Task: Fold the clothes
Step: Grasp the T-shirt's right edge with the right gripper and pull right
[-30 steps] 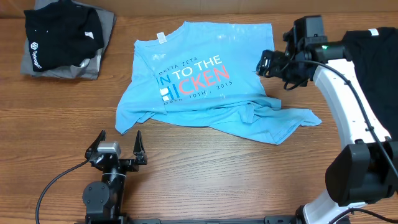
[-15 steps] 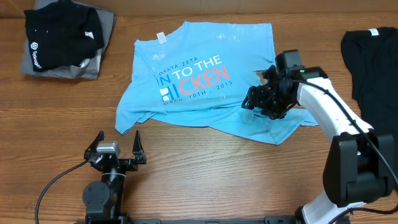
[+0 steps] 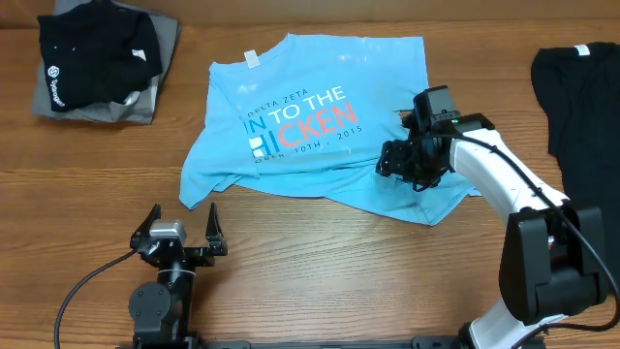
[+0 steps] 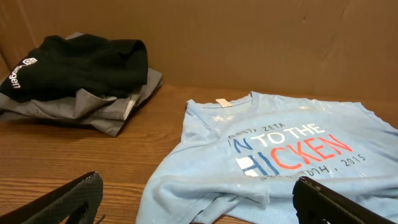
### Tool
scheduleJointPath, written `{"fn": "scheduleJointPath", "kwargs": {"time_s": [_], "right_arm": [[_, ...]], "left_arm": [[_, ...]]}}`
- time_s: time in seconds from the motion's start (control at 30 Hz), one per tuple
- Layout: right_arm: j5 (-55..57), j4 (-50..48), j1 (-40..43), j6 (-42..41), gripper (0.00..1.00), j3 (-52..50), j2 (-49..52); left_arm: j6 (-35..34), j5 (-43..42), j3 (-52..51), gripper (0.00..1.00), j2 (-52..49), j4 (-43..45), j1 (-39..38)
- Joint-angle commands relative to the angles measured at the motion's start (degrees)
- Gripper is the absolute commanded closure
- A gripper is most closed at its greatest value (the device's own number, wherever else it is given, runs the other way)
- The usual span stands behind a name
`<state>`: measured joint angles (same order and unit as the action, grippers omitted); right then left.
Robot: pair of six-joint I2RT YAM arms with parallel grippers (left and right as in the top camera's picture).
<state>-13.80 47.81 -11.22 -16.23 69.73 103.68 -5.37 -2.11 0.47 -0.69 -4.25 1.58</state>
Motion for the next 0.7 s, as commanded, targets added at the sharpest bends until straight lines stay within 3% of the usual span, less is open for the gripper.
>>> {"fn": "scheduleJointPath", "kwargs": {"time_s": [0.0, 0.2, 0.37, 0.67], "right_arm": [[1.79, -0.85, 0.13, 2.16, 0.27, -0.42, 0.09], [-4.31, -5.18, -0.09, 2.71, 0.36, -2.12, 0.61], [-3.89, -6.05, -0.07, 2.71, 0.38, -2.27, 2.58], [-3.82, -6.93, -0.07, 1.81, 0.81, -2.27, 2.86]], "left_arm": [[1.7, 0.79, -0.2, 0.0, 0.44, -0.04, -0.22], [1.73, 0.81, -0.2, 0.0, 0.44, -0.04, -0.22], [1.73, 0.81, -0.2, 0.0, 0.44, -0.07, -0.22], [1.7, 0.81, -0.2, 0.0, 0.44, -0.04, -0.22]]}}
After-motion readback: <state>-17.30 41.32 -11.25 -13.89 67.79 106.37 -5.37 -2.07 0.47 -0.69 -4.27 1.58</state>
